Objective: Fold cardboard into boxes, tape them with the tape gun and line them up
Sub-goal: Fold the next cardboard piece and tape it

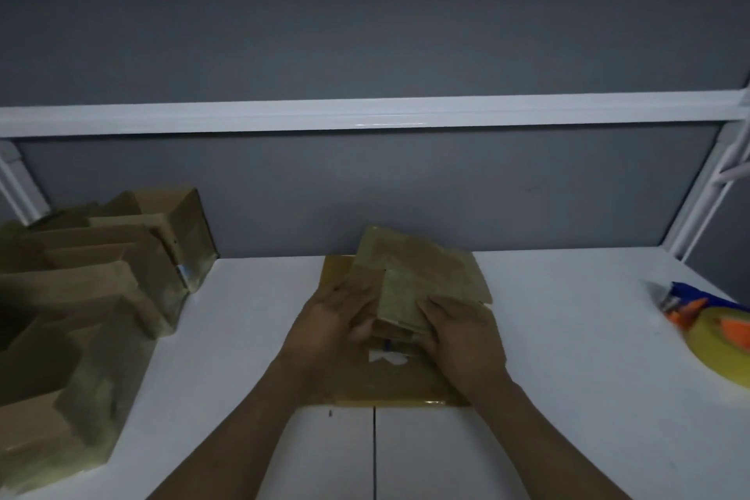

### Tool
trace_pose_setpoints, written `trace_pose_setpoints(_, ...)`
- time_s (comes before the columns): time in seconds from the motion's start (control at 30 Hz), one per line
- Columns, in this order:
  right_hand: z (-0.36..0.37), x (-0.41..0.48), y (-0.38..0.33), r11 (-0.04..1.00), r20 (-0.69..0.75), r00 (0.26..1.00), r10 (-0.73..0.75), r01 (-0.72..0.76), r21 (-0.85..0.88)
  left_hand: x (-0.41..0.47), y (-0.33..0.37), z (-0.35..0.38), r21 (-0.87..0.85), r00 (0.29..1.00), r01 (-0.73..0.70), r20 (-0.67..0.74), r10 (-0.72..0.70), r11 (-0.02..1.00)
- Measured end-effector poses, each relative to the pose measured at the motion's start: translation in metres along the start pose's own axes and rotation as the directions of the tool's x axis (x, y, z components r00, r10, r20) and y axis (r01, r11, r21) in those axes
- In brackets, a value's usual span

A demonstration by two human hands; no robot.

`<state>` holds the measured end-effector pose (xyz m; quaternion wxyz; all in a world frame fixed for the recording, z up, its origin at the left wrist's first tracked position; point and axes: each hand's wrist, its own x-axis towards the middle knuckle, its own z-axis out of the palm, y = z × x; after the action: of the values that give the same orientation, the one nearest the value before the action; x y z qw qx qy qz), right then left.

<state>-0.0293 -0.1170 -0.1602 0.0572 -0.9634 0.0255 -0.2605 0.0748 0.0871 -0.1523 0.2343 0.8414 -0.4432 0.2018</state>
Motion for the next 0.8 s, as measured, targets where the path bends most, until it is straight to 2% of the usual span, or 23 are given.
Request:
trace_pose_setpoints(0.07,-0.013,0.012,0.006,0.998,-0.188,0.981,0.036,-0.026,0.056,0.019,0.005,-0.006,-0.105,0.991,-0.029,-0.135,0.015,0.994)
trace_pose_setpoints(0.13,-0.036,0.026,0.021,0.992,-0.329,0.939,0.097,-0.066,0.104,0.045,0.016,-0.015,-0.144,0.978,-0.005,-0.207,-0.025,0.990)
trace_pose_setpoints(0.23,-0.074,0.040,0.050,0.973,-0.333,0.927,0.172,-0.108,0.202,0.085,0.024,-0.021,-0.282,0.973,0.077,-0.186,-0.133,0.956)
trace_pose_setpoints(0.3,-0.095,0.045,0.072,0.944,-0.353,0.906,0.232,-0.122,0.308,0.114,0.026,-0.018,-0.258,0.988,0.093,-0.098,-0.122,0.962)
trace_pose_setpoints(0.33,-0.106,0.045,0.083,0.919,-0.340,0.901,0.269,-0.135,0.370,0.128,0.029,-0.014,-0.239,0.992,0.089,-0.064,-0.107,0.967)
trace_pose_setpoints(0.4,-0.124,0.046,0.107,0.849,-0.274,0.898,0.344,-0.172,0.500,0.150,0.039,-0.007,-0.309,0.991,0.127,-0.008,-0.136,0.942)
trace_pose_setpoints(0.53,-0.138,0.052,0.161,0.724,-0.155,0.863,0.480,-0.290,0.626,0.184,0.071,0.007,-0.425,0.980,0.166,-0.032,-0.198,0.890)
trace_pose_setpoints(0.57,-0.141,0.055,0.172,0.715,-0.172,0.848,0.501,-0.295,0.634,0.193,0.078,0.012,-0.399,0.981,0.150,-0.053,-0.186,0.905)
trace_pose_setpoints(0.67,-0.138,0.067,0.210,0.783,-0.234,0.803,0.547,-0.393,0.483,0.216,0.109,0.025,-0.216,0.979,0.085,-0.161,-0.122,0.973)
trace_pose_setpoints(0.73,-0.132,0.076,0.234,0.749,-0.125,0.805,0.580,-0.466,0.471,0.226,0.135,0.033,-0.090,0.973,0.051,-0.218,-0.070,0.995)
trace_pose_setpoints(0.8,-0.131,0.084,0.249,0.646,0.001,0.824,0.567,-0.445,0.620,0.238,0.161,0.042,-0.032,0.972,0.038,-0.230,-0.044,0.999)
